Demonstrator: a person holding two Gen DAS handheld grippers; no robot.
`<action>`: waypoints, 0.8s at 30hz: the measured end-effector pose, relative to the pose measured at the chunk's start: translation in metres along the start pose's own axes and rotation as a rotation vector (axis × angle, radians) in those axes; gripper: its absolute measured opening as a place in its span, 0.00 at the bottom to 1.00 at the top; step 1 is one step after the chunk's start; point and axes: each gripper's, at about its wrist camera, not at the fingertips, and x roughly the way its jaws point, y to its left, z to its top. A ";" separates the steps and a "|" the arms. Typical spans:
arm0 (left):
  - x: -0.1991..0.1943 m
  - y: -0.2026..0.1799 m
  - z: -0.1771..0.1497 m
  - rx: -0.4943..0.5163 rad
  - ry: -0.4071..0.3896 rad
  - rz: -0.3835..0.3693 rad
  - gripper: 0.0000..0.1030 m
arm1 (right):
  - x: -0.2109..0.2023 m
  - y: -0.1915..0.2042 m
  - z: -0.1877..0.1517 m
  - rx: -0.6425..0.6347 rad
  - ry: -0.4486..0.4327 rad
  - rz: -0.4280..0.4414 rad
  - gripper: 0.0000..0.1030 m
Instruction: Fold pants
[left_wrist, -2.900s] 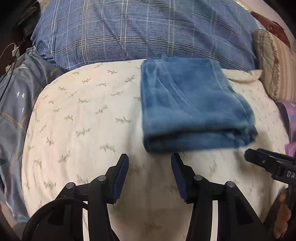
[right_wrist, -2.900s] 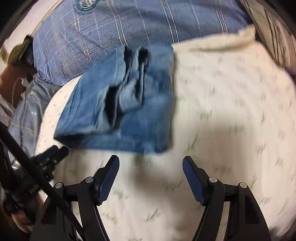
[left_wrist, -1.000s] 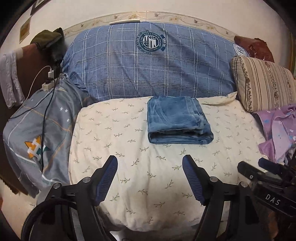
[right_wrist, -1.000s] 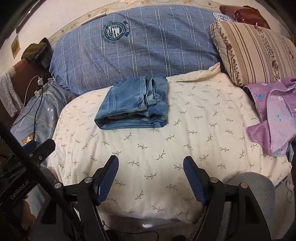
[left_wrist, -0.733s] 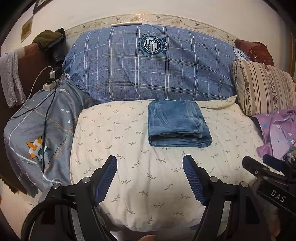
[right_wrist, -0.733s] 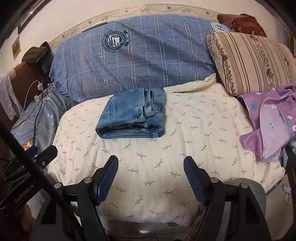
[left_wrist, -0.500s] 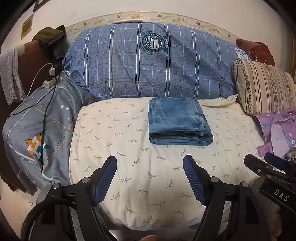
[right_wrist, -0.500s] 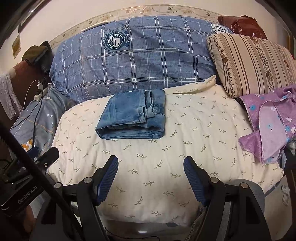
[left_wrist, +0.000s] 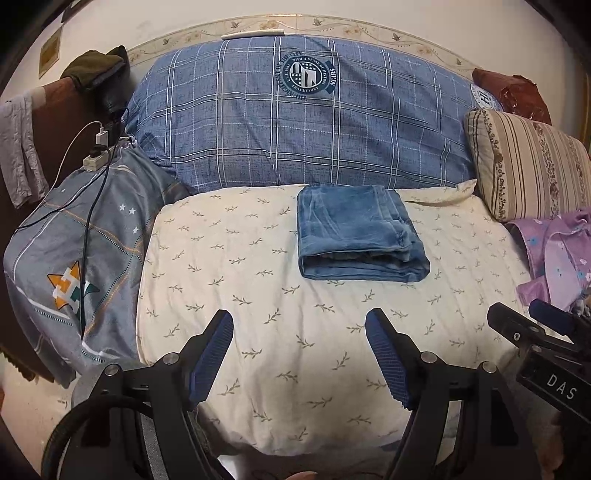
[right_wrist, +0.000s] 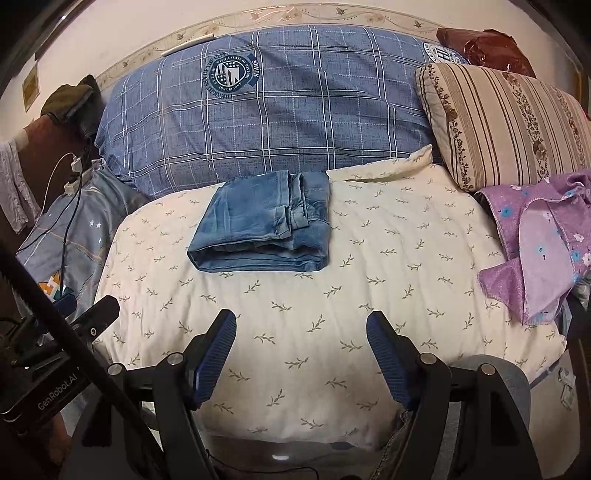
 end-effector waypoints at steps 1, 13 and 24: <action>0.000 -0.001 0.000 0.002 -0.001 0.000 0.72 | 0.000 0.000 0.000 0.000 0.000 0.002 0.72; -0.002 -0.004 -0.004 0.013 -0.010 0.011 0.72 | 0.001 0.000 0.001 -0.008 0.000 0.004 0.72; -0.002 -0.003 -0.003 0.020 -0.012 0.013 0.72 | 0.001 -0.002 0.002 -0.013 -0.001 0.002 0.72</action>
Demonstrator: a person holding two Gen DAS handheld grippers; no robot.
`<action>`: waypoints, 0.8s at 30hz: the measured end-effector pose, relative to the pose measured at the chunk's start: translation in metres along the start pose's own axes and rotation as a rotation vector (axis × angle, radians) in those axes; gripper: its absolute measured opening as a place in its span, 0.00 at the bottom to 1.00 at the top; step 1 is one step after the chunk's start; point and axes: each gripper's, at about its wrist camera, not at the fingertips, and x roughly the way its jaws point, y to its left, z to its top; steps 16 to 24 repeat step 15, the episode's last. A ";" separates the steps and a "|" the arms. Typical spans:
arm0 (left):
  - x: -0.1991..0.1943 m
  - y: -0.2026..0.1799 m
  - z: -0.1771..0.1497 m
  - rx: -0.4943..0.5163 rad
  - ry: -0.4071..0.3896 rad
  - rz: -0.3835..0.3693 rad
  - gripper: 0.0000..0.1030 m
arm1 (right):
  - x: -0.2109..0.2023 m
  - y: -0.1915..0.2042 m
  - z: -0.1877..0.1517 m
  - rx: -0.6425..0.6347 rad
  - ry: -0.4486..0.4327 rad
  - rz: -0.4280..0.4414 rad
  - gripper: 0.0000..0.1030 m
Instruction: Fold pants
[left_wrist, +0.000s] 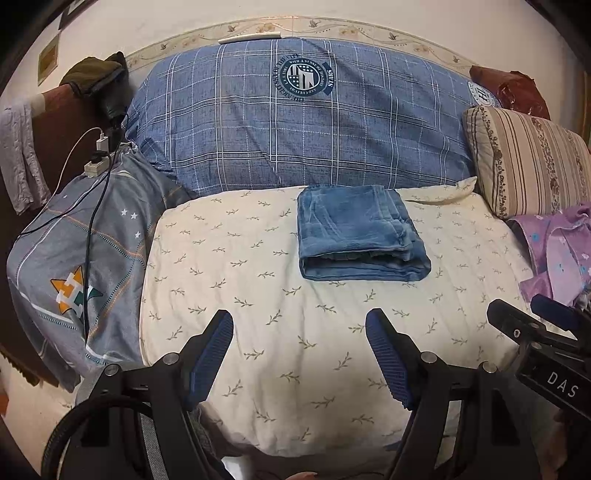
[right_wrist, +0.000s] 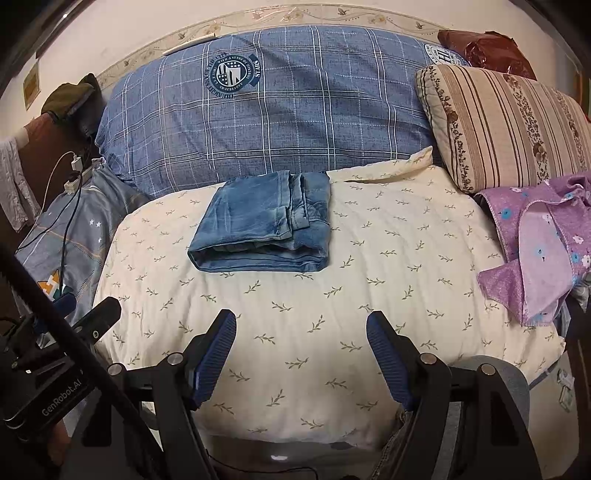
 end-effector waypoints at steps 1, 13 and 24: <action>0.000 0.001 0.000 -0.001 -0.001 0.000 0.72 | 0.000 0.000 0.000 0.000 0.000 0.001 0.72; 0.007 -0.001 0.001 0.020 0.003 -0.006 0.72 | 0.001 0.002 0.000 0.002 0.002 -0.003 0.72; 0.009 -0.002 0.002 0.029 0.000 0.001 0.72 | 0.002 0.002 0.000 0.003 0.006 -0.001 0.72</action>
